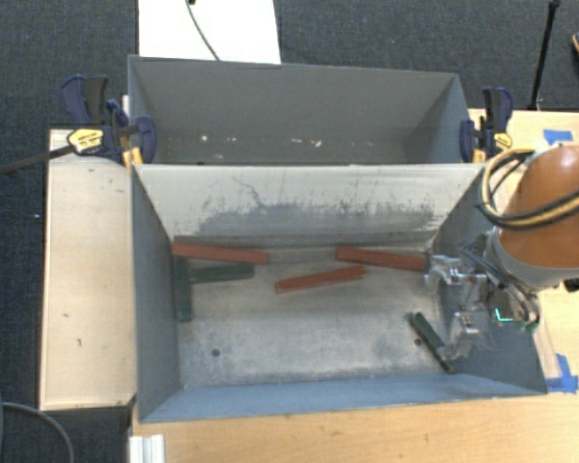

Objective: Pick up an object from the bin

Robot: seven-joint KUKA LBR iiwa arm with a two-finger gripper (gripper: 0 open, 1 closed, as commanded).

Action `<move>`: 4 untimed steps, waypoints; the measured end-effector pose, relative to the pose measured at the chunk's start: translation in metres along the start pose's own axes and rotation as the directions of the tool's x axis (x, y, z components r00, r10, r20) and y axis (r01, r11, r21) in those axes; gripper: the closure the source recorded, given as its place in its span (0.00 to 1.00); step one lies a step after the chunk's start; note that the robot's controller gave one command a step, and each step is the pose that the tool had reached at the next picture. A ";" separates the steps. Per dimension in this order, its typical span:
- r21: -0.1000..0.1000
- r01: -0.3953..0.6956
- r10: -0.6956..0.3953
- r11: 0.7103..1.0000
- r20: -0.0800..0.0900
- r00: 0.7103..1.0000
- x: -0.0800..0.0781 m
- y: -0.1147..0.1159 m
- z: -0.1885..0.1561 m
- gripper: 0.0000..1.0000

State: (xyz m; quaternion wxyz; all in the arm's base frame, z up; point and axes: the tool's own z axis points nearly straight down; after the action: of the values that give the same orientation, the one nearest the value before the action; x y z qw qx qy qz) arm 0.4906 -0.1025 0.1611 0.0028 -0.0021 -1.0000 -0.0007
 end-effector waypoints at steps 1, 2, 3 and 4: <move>0.000 0.049 -0.049 0.999 0.001 0.999 -0.008 -0.038 0.086 0.00; 0.002 0.055 -0.055 0.999 0.007 0.998 -0.010 -0.037 0.082 1.00; 0.002 0.058 -0.058 0.998 0.007 0.998 -0.010 -0.036 0.082 0.00; 0.002 0.063 -0.063 0.998 0.007 0.998 -0.010 -0.036 0.082 1.00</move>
Offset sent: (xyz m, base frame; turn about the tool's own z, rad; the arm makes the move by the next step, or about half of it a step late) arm 0.0087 -0.0365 -0.0824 -0.0525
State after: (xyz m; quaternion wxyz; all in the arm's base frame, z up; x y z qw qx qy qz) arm 0.4999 -0.1388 0.0791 -0.0008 0.0293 -0.9996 0.0002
